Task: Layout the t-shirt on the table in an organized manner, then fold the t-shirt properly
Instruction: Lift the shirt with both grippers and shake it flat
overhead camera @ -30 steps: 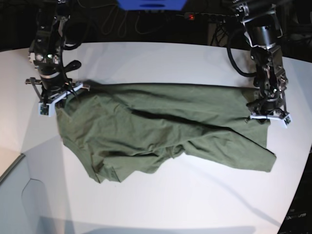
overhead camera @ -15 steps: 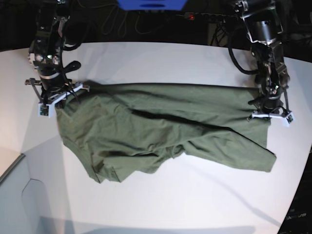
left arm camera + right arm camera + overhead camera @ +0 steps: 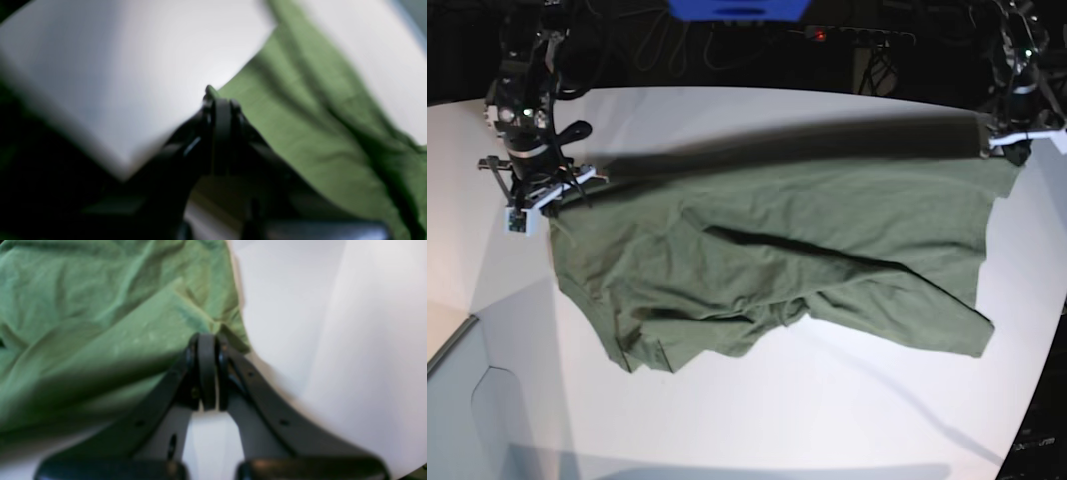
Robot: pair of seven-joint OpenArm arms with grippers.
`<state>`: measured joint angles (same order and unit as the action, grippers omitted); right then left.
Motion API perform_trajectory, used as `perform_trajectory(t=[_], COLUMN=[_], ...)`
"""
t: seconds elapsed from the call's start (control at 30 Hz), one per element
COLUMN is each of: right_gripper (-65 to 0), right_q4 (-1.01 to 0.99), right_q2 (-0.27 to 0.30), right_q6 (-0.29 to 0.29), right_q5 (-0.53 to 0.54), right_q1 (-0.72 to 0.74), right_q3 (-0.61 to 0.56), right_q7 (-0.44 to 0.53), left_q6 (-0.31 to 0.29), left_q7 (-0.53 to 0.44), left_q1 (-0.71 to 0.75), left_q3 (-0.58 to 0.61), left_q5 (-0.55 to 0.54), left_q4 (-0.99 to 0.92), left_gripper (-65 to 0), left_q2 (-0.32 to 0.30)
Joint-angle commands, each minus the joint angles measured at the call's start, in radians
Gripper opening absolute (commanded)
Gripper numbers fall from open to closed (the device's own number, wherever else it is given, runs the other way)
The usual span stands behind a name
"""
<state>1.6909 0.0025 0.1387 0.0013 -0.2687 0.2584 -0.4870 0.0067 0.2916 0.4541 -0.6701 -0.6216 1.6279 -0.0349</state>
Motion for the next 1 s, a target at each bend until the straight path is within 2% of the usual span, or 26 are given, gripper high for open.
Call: perform_trajectory(t=[0.0, 0.13, 0.33, 0.53, 0.73, 0.97], right_gripper=[-65.0, -65.0, -65.0, -65.0, -65.0, -65.0], right_q4=[0.025, 0.059, 0.130, 0.228, 0.272, 0.266], right_q2=[0.004, 0.004, 0.004, 0.018, 0.011, 0.011], right_q6=[0.006, 0.006, 0.009, 0.158, 0.246, 0.259], right_q5=[0.001, 0.001, 0.001, 0.001, 0.004, 0.004], right_q1=[-0.014, -0.063, -0.148, -0.246, -0.291, -0.254], right_q3=[0.003, 0.003, -0.001, 0.012, 0.035, 0.015], right_q7=[0.018, 0.018, 0.018, 0.018, 0.020, 0.018], left_q6=[-0.012, -0.012, -0.012, -0.012, -0.012, -0.012], left_q7=[-0.028, -0.030, -0.032, -0.033, -0.033, -0.032], left_q1=[0.016, 0.070, 0.076, 0.067, 0.067, -0.021], left_q3=[-0.021, -0.064, -0.075, -0.075, -0.072, -0.069], left_q5=[-0.024, -0.059, -0.059, -0.057, -0.059, -0.048], left_q4=[0.024, 0.012, -0.013, -0.048, -0.048, -0.134], left_gripper=[-64.9, -64.9, -64.9, -64.9, -64.9, -64.9], left_q2=[-0.009, -0.007, -0.006, -0.006, -0.004, -0.010])
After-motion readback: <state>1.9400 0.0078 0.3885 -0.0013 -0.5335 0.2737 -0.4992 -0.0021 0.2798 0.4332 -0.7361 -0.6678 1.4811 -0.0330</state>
